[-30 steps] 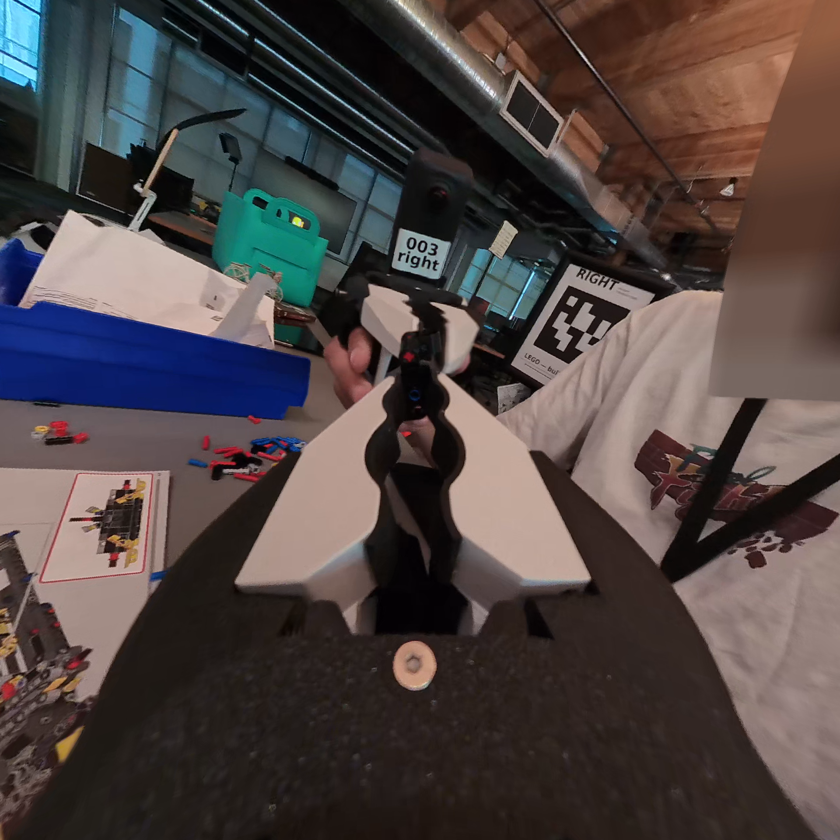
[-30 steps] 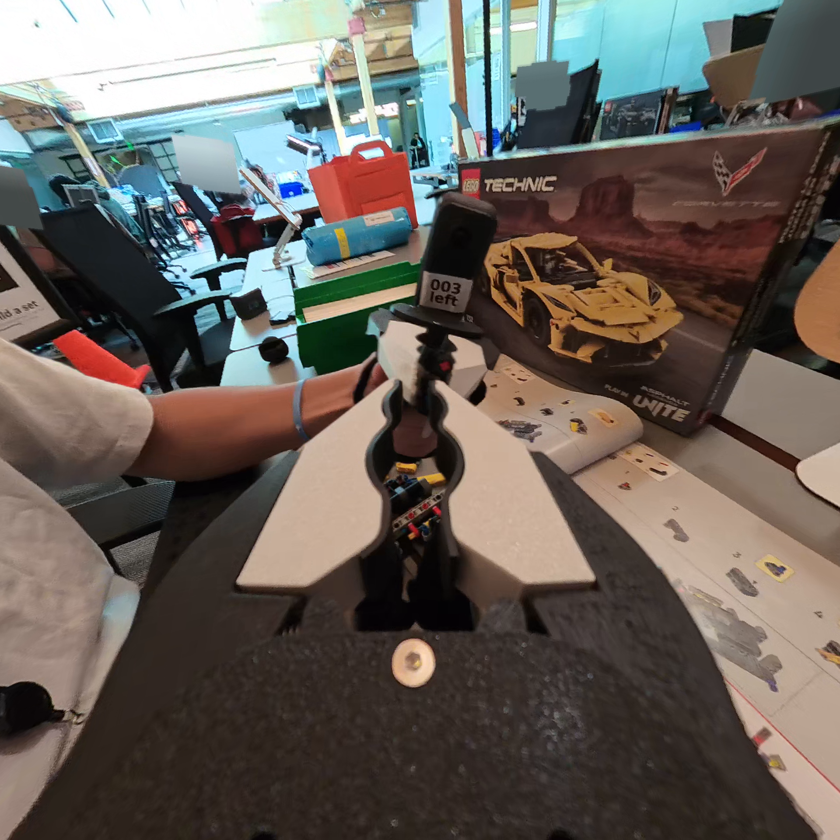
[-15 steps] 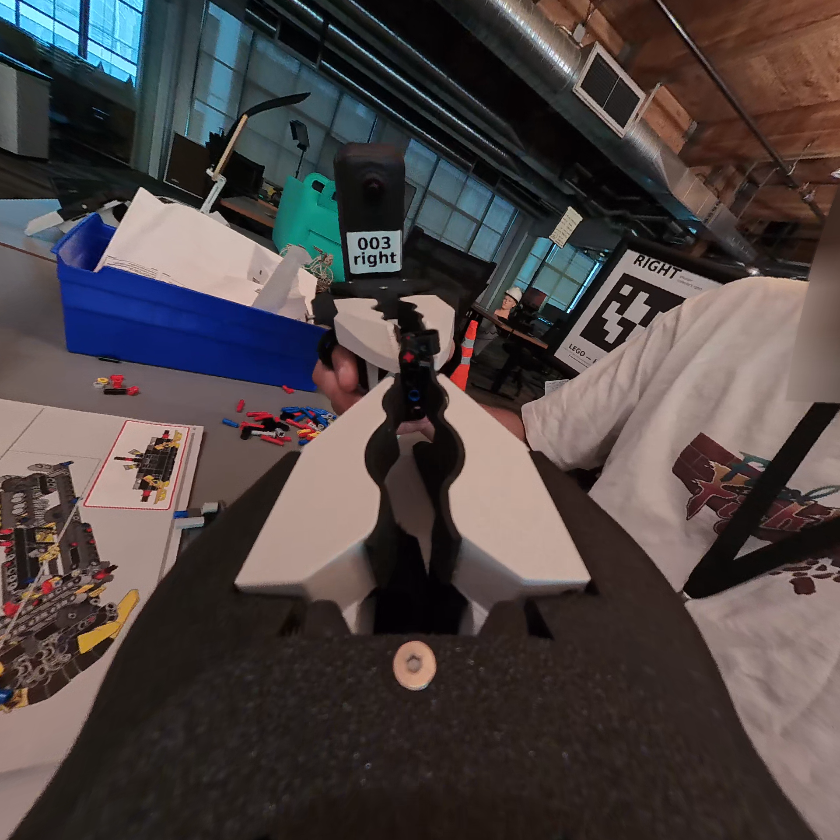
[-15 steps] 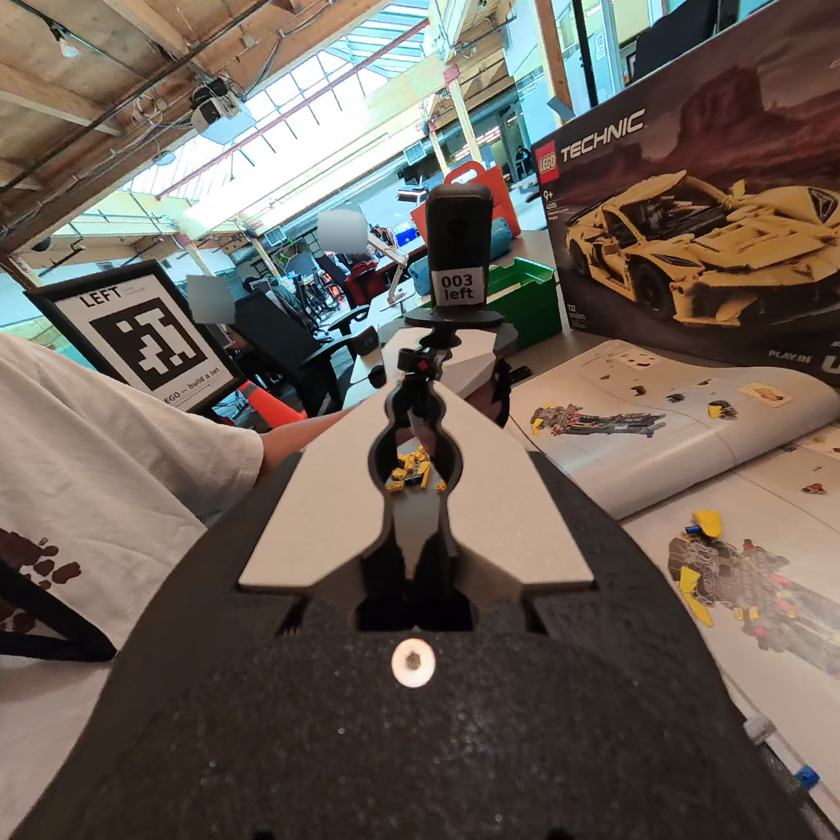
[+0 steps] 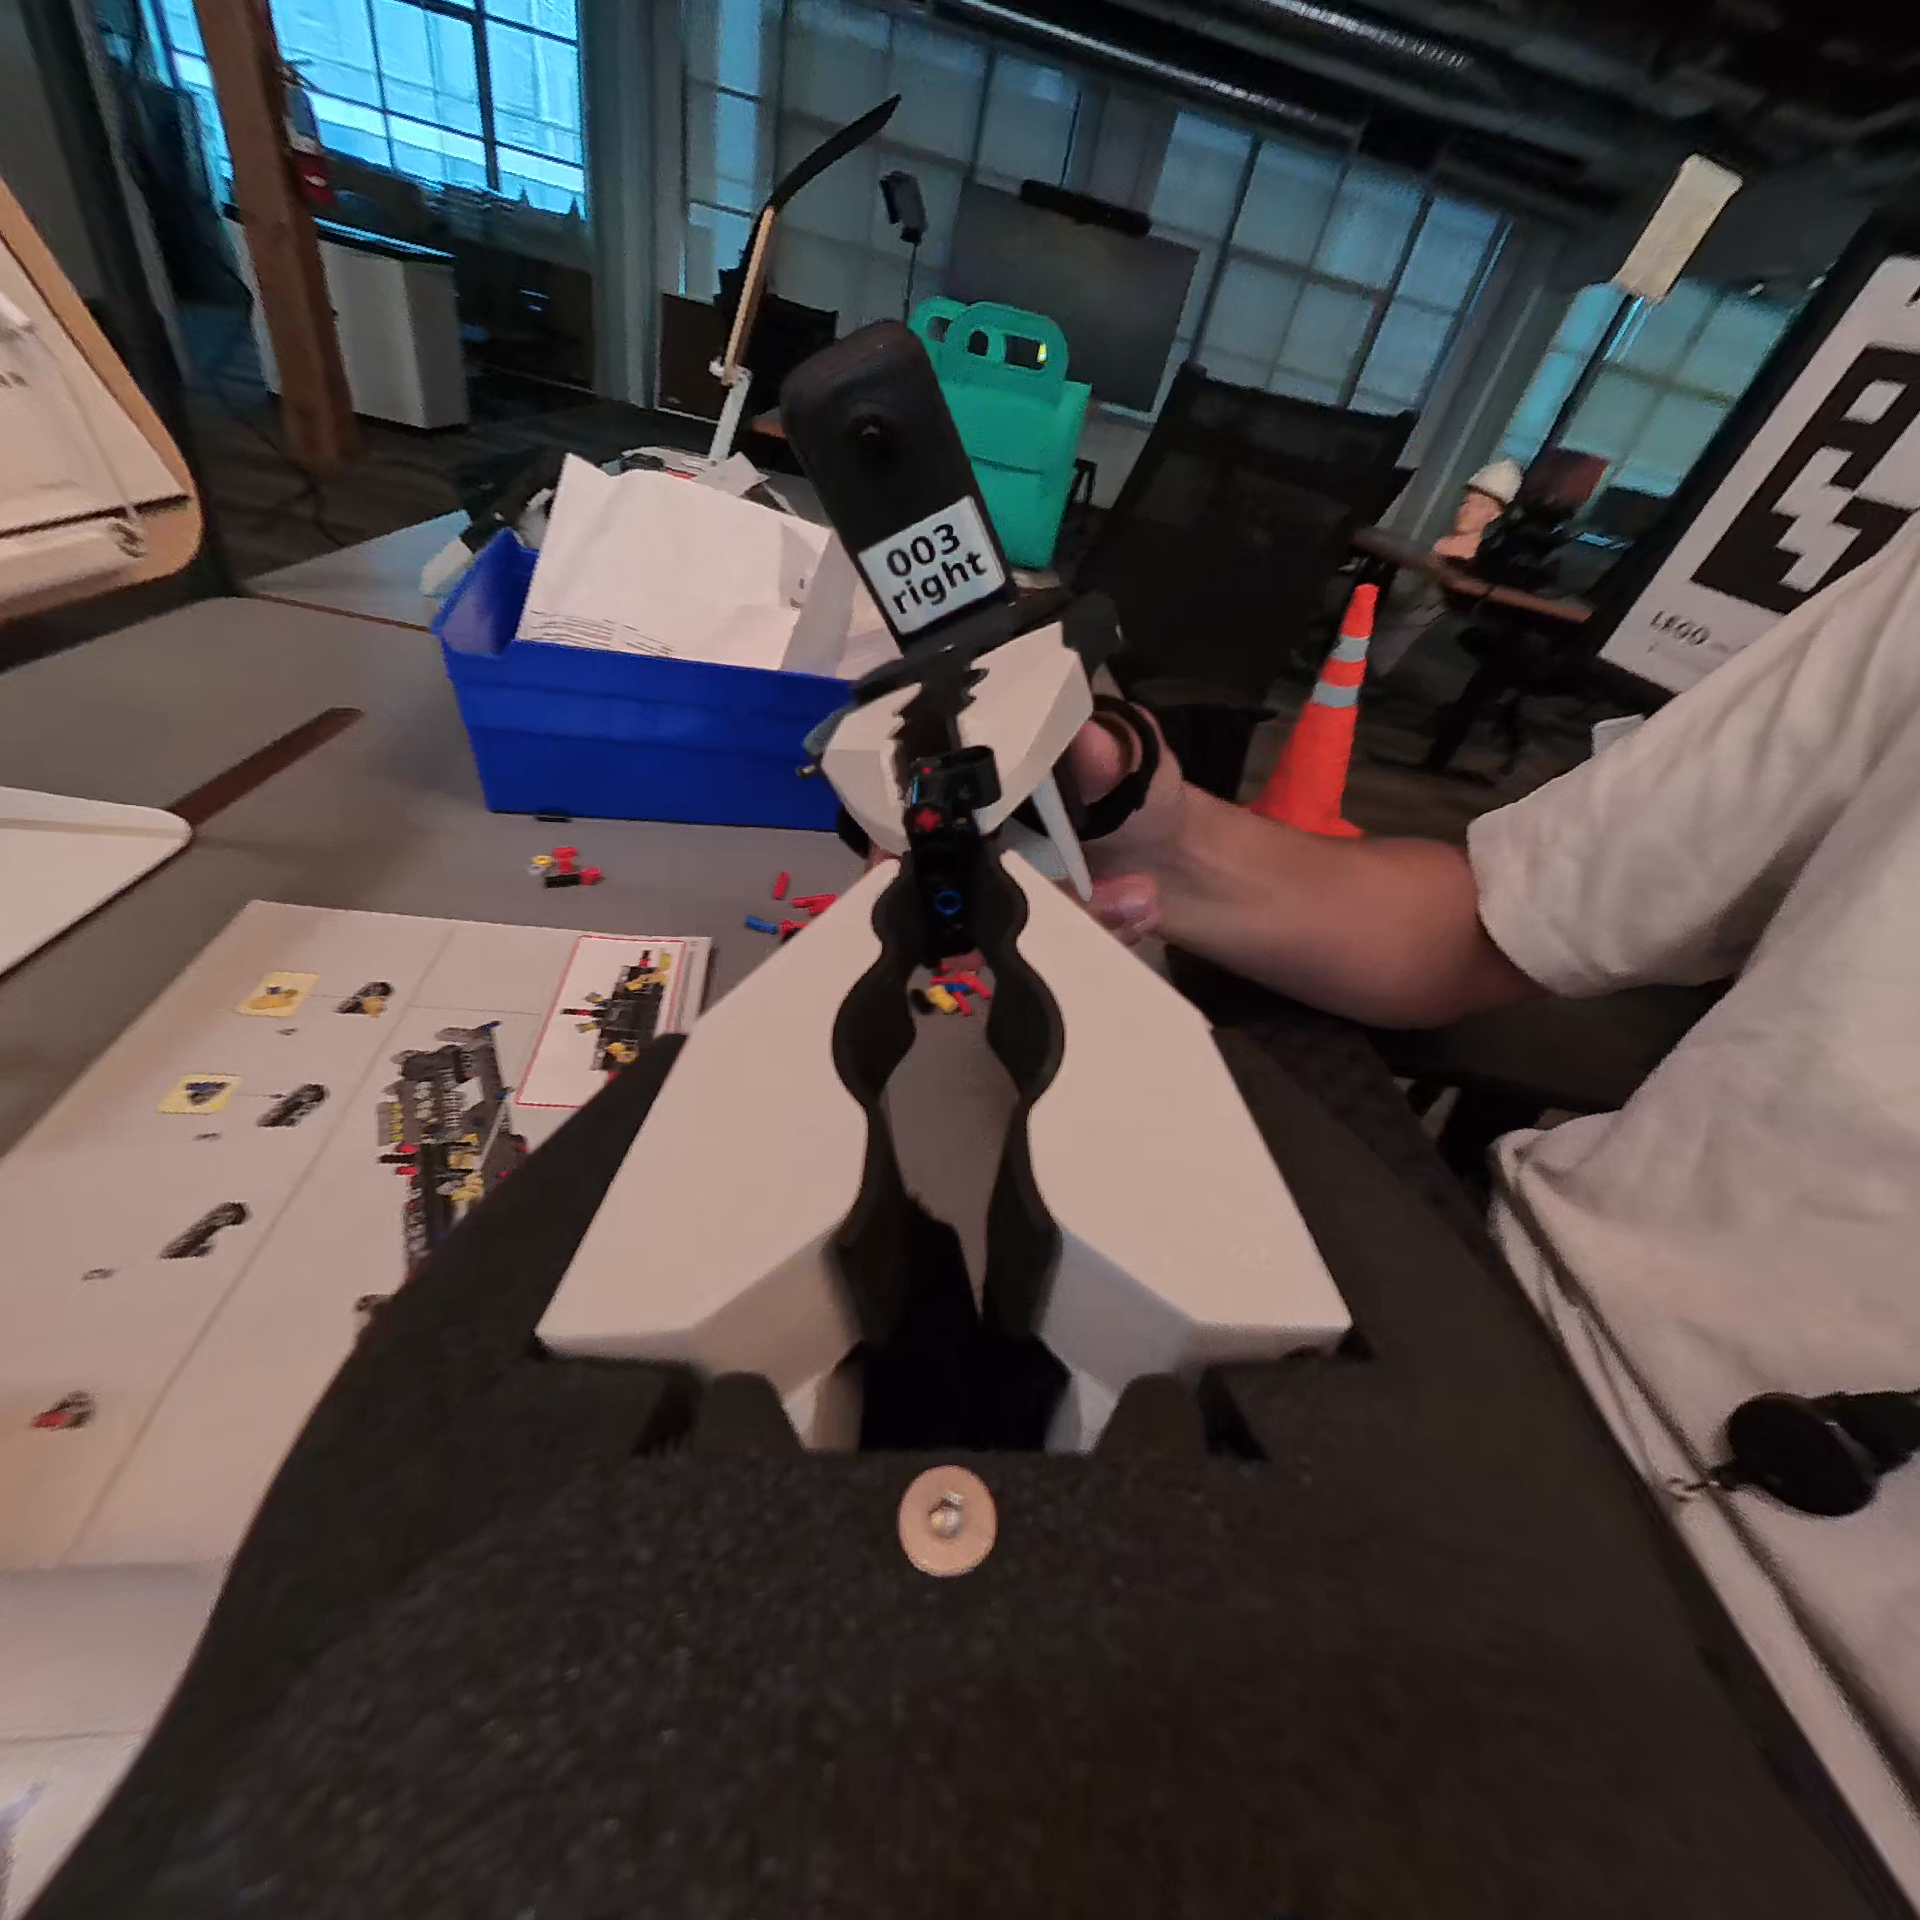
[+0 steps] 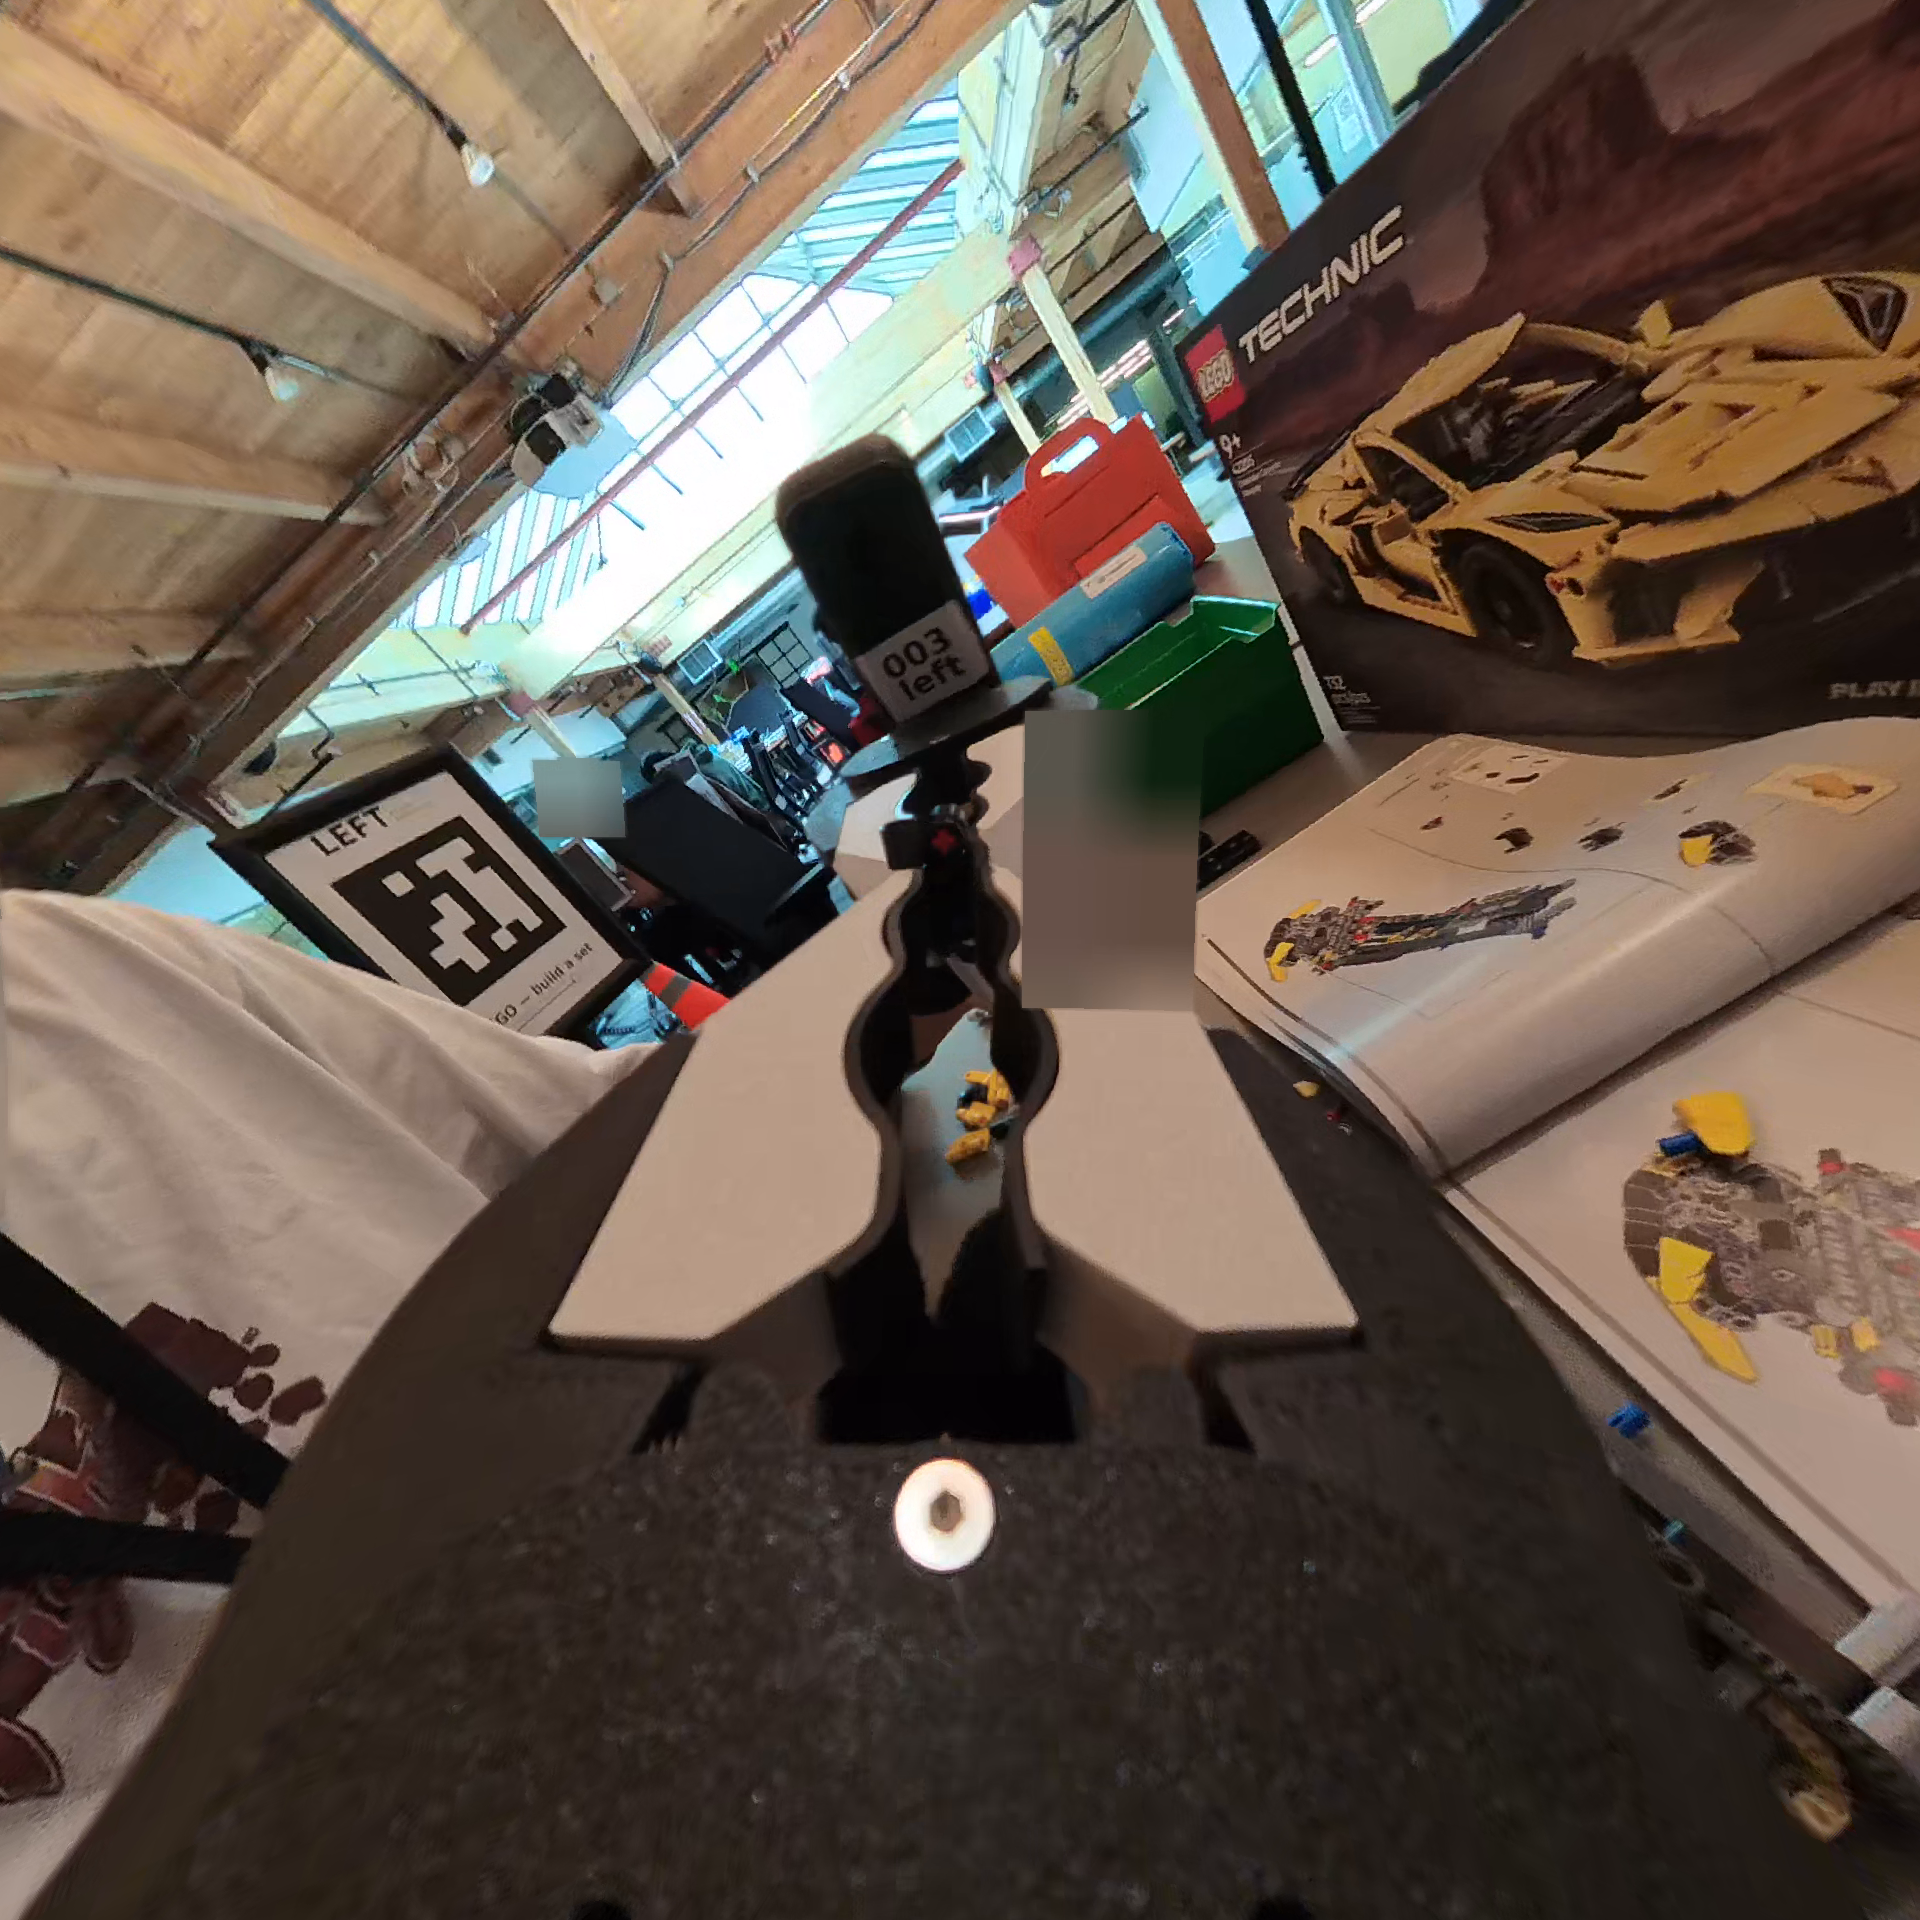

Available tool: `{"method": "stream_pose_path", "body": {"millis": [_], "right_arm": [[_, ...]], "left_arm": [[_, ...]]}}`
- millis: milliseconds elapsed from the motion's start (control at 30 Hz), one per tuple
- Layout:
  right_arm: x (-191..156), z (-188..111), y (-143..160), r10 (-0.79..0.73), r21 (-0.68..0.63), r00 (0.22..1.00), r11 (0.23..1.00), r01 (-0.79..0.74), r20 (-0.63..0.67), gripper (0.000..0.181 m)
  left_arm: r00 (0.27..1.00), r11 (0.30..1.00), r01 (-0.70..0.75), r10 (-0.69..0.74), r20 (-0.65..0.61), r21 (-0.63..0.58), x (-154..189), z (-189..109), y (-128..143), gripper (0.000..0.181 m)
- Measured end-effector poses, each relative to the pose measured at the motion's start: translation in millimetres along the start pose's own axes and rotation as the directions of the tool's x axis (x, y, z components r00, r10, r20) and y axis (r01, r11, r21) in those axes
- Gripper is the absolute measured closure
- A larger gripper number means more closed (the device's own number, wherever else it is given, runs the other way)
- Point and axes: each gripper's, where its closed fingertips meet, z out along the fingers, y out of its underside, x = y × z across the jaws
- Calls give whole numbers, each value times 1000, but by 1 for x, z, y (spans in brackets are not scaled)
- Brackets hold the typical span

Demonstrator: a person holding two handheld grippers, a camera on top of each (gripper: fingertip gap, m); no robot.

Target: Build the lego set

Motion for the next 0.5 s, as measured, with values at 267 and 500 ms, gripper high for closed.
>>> {"method": "stream_pose_path", "body": {"millis": [267,500], "right_arm": [[-16,1,-2,-147,-13,988,989,147,41,151],[-8,4,0,-301,-61,949,953,297,-93,167]], "left_arm": [[998,1000,4,-2,-64,21,8,-3,-3,175],[998,999,-38,38,-41,-5,5,-1,4,175]]}}
